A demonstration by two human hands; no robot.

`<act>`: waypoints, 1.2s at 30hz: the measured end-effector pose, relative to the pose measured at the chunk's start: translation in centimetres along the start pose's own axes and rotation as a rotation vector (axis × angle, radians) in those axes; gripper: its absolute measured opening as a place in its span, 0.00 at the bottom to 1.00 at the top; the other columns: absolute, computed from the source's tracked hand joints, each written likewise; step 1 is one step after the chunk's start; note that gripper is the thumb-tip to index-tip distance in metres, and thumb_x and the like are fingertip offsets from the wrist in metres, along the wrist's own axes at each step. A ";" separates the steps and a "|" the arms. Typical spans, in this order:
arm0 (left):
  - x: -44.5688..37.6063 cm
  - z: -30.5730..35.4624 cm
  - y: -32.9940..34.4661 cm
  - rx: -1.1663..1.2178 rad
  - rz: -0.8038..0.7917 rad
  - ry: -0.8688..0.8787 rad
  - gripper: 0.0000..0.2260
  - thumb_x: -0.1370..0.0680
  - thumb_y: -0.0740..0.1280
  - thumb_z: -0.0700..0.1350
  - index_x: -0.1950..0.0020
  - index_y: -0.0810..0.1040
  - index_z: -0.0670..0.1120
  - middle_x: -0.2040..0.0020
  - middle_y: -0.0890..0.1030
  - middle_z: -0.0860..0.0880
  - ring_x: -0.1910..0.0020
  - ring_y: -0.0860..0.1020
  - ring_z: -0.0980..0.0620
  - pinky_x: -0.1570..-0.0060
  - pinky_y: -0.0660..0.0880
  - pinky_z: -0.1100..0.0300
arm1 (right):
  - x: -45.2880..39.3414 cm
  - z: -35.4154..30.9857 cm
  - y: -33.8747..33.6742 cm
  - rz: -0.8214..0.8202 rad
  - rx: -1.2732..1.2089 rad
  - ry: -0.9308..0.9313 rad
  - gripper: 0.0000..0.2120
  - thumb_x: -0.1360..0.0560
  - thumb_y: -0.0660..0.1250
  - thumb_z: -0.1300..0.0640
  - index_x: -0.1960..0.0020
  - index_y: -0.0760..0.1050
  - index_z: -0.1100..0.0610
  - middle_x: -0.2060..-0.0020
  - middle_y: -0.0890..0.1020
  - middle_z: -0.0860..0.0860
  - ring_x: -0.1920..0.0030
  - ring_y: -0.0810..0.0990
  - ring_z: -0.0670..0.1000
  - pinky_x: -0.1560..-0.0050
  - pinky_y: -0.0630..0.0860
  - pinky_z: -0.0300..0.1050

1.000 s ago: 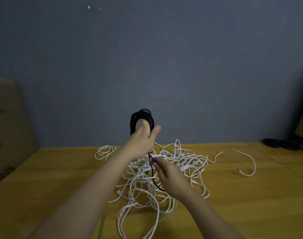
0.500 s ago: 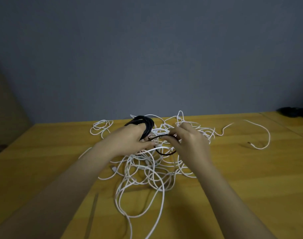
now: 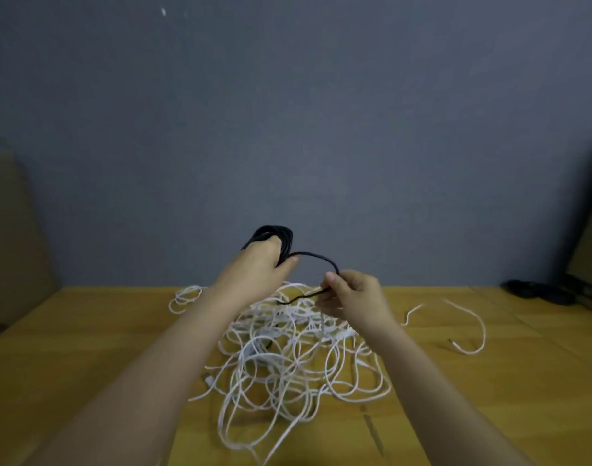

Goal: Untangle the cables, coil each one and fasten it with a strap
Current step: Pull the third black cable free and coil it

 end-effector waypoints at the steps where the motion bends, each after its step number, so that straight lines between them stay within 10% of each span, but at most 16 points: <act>1: -0.1 0.3 -0.7 0.026 0.009 -0.011 0.18 0.20 0.60 0.56 0.64 0.61 0.48 0.69 0.69 0.48 0.73 0.67 0.52 0.74 0.58 0.56 | -0.3 -1.7 -0.7 0.062 0.047 -0.067 0.13 0.20 0.62 0.58 0.61 0.76 0.61 0.67 0.81 0.59 0.63 0.82 0.59 0.57 0.82 0.55; 6: -1.6 3.9 -6.4 0.139 0.069 0.018 0.18 0.20 0.60 0.57 0.61 0.64 0.45 0.64 0.77 0.44 0.66 0.76 0.48 0.68 0.68 0.53 | -0.1 -13.9 -3.5 0.313 0.140 -0.485 0.12 0.21 0.62 0.62 0.61 0.77 0.52 0.65 0.82 0.56 0.59 0.82 0.59 0.52 0.79 0.60; 10: -2.0 7.2 -11.3 0.236 0.167 0.109 0.16 0.20 0.61 0.57 0.60 0.65 0.47 0.70 0.80 0.52 0.73 0.77 0.60 0.69 0.70 0.60 | 1.8 -19.9 -4.5 0.426 -0.065 -0.728 0.12 0.20 0.60 0.64 0.53 0.77 0.50 0.58 0.82 0.44 0.55 0.82 0.43 0.50 0.80 0.41; 15: 0.3 6.6 -9.6 0.476 -0.080 0.057 0.13 0.21 0.63 0.54 0.53 0.71 0.44 0.68 0.76 0.51 0.71 0.74 0.55 0.68 0.72 0.60 | 0.8 -14.7 -4.1 0.360 0.094 -0.474 0.07 0.20 0.61 0.59 0.53 0.78 0.56 0.56 0.82 0.51 0.53 0.79 0.49 0.55 0.73 0.34; 20: 2.9 4.1 -5.8 0.710 -0.207 0.019 0.10 0.20 0.64 0.50 0.55 0.73 0.44 0.73 0.71 0.54 0.77 0.69 0.59 0.75 0.67 0.66 | 1.0 -6.7 -1.9 0.100 -0.048 -0.165 0.13 0.19 0.60 0.54 0.56 0.77 0.59 0.73 0.72 0.52 0.76 0.72 0.45 0.73 0.73 0.41; 31: 5.7 1.9 0.0 0.838 -0.424 -0.050 0.24 0.32 0.66 0.67 0.66 0.63 0.47 0.77 0.65 0.52 0.81 0.62 0.54 0.79 0.61 0.63 | 3.0 -9.5 -1.0 0.291 0.651 -0.710 0.14 0.20 0.58 0.49 0.50 0.78 0.56 0.59 0.79 0.50 0.56 0.74 0.52 0.58 0.71 0.49; 36: 6.3 2.9 2.1 1.117 -0.649 -0.057 0.20 0.24 0.64 0.57 0.70 0.65 0.48 0.79 0.62 0.51 0.83 0.59 0.56 0.81 0.58 0.68 | 1.0 -6.6 -0.9 0.201 0.661 -0.578 0.14 0.20 0.58 0.46 0.49 0.78 0.52 0.63 0.81 0.47 0.61 0.77 0.51 0.62 0.73 0.50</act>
Point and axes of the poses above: each hand's wrist, its own x-axis away from the middle knuckle, its own y-axis out of the palm, z = x × y, the point moved 7 cm from there along -x, towards the middle knuckle
